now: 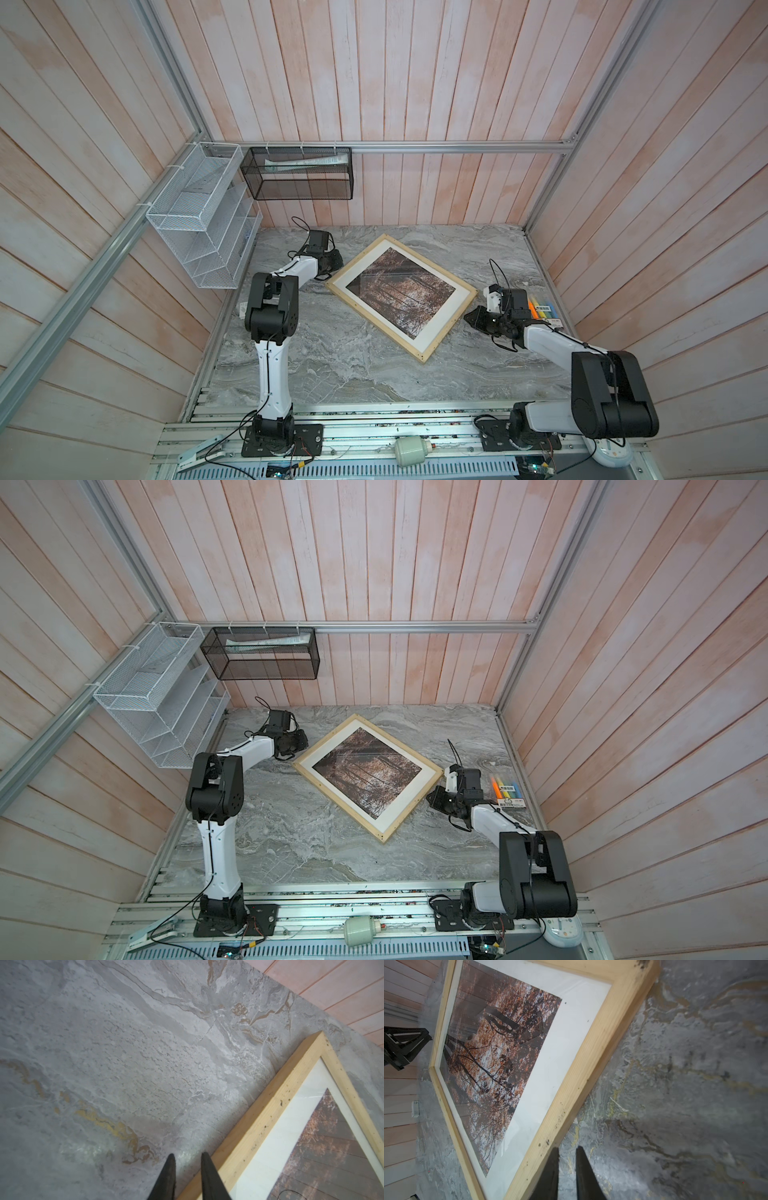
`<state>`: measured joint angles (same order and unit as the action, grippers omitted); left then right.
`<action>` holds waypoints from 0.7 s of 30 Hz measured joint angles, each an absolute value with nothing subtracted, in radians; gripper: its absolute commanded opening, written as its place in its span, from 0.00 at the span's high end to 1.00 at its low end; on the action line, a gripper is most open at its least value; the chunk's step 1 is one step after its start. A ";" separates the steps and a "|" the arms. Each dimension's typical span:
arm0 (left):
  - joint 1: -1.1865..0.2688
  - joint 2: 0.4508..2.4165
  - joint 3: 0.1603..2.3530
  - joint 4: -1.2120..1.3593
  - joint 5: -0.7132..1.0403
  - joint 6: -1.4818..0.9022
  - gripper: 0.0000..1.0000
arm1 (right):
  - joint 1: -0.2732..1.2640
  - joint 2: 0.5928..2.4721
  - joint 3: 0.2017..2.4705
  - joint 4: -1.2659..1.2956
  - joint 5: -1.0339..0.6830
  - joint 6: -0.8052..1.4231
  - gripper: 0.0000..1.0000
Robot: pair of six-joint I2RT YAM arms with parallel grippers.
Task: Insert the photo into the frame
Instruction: 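Push the frame's corners with both grippers to square it on the table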
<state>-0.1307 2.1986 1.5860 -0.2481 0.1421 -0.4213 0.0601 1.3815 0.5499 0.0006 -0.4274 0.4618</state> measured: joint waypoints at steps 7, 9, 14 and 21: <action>-0.132 2.205 1.586 -0.249 0.153 -0.421 0.77 | 0.059 1.418 0.541 0.034 -0.430 0.471 0.82; -0.132 2.207 1.586 -0.249 0.153 -0.421 0.78 | 0.058 1.437 0.541 0.045 -0.432 0.471 0.83; -0.132 2.209 1.588 -0.263 0.153 -0.413 0.79 | 0.058 1.474 0.541 0.063 -0.435 0.471 0.83; -0.132 2.218 1.587 -0.286 0.154 -0.407 0.81 | 0.057 1.518 0.547 0.098 -0.446 0.471 0.83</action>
